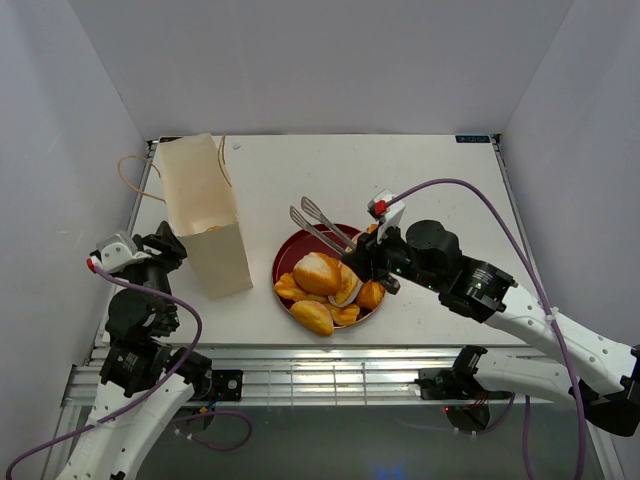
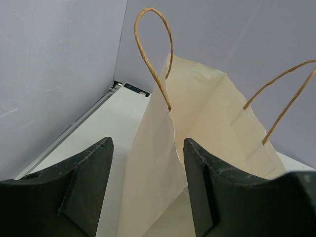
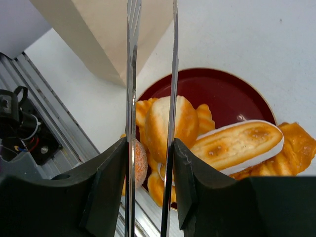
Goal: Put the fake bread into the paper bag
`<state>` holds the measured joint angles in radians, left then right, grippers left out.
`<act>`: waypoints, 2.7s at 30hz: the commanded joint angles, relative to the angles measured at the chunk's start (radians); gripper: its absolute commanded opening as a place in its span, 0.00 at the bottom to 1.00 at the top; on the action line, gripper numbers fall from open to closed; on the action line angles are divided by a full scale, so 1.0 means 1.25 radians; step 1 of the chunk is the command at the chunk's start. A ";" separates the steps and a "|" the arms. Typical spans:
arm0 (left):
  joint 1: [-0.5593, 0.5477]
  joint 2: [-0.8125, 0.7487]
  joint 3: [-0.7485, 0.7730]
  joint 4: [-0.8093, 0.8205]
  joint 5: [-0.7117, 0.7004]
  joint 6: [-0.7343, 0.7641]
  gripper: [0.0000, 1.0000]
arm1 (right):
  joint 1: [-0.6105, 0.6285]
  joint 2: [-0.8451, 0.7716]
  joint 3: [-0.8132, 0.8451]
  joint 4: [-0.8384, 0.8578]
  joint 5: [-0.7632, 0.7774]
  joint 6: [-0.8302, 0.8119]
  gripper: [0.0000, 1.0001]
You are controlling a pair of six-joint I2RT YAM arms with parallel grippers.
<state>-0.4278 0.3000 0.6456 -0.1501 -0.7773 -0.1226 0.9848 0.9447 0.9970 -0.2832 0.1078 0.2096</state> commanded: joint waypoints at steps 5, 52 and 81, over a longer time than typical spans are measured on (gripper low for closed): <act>-0.003 0.005 -0.001 -0.001 0.013 -0.004 0.70 | 0.005 -0.086 -0.065 -0.084 0.038 0.016 0.48; -0.004 0.012 0.000 -0.008 0.016 -0.006 0.70 | 0.005 -0.139 -0.136 -0.275 -0.053 0.043 0.64; -0.004 0.018 0.000 -0.009 0.019 -0.006 0.69 | 0.005 -0.071 -0.148 -0.273 -0.041 0.014 0.56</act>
<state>-0.4278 0.3061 0.6456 -0.1570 -0.7696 -0.1287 0.9852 0.8577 0.8146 -0.6628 0.0490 0.2405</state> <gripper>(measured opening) 0.693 0.575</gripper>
